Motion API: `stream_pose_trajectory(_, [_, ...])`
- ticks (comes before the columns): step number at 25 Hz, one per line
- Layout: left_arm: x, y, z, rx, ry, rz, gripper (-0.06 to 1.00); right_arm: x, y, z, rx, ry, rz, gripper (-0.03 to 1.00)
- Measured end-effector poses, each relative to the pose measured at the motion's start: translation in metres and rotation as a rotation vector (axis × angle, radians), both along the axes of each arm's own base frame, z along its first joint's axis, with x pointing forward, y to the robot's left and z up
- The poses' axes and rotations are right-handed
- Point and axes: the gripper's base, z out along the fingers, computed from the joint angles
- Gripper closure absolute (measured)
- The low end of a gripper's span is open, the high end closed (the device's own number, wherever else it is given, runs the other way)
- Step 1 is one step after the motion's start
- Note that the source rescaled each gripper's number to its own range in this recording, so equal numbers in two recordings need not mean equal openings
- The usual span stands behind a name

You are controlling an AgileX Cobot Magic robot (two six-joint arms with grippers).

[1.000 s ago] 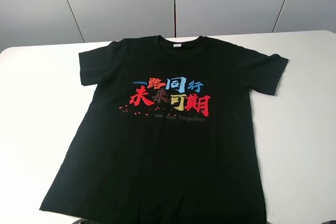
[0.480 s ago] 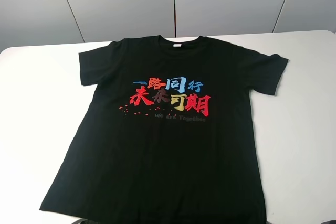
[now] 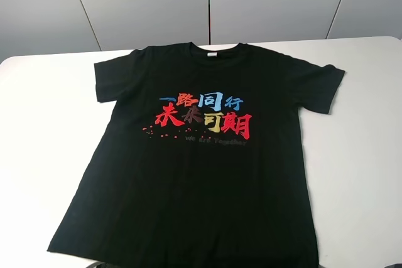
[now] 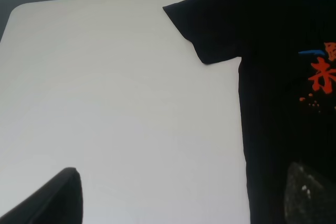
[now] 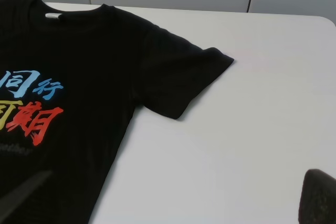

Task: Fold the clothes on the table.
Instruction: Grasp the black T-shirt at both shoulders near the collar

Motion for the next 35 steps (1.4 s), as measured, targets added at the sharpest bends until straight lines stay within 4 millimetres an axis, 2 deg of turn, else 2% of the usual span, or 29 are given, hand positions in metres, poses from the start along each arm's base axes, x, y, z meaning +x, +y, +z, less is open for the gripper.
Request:
stream_pose_trajectory(11, [0.000,0.000,0.000,0.009,-0.005,0.001,-0.06,-0.001,0.000,0.001,-0.022,-0.004,0.012,-0.01])
stream_pose_trajectory(14, [0.005,0.000,0.015,0.036,-0.040,-0.007,-0.06,-0.002,-0.002,0.013,-0.045,-0.031,0.002,-0.01])
stream_pose_trajectory(17, [0.024,-0.003,0.041,0.085,-0.050,0.001,-0.06,0.011,-0.003,0.034,-0.061,-0.031,-0.002,-0.01])
stream_pose_trajectory(20, [0.058,-0.011,0.066,0.127,-0.030,0.001,-0.06,0.040,-0.004,0.056,-0.089,0.018,0.015,-0.01])
stream_pose_trajectory(24, [0.120,-0.033,0.089,0.193,0.025,-0.066,-0.06,0.098,-0.004,0.079,-0.143,0.157,0.088,-0.01])
stream_pose_trajectory(28, [0.183,-0.075,0.088,0.306,0.135,-0.237,-0.06,0.167,0.005,0.080,-0.166,0.317,0.259,-0.01])
stream_pose_trajectory(30, [0.214,-0.105,0.072,0.393,0.215,-0.352,-0.06,0.202,0.013,0.068,-0.189,0.411,0.364,-0.01])
stream_pose_trajectory(32, [0.235,-0.136,0.053,0.494,0.279,-0.467,-0.06,0.229,0.022,0.053,-0.224,0.486,0.460,-0.01])
stream_pose_trajectory(35, [0.262,-0.175,0.012,0.676,0.377,-0.589,-0.06,0.257,0.042,0.024,-0.288,0.593,0.616,-0.01])
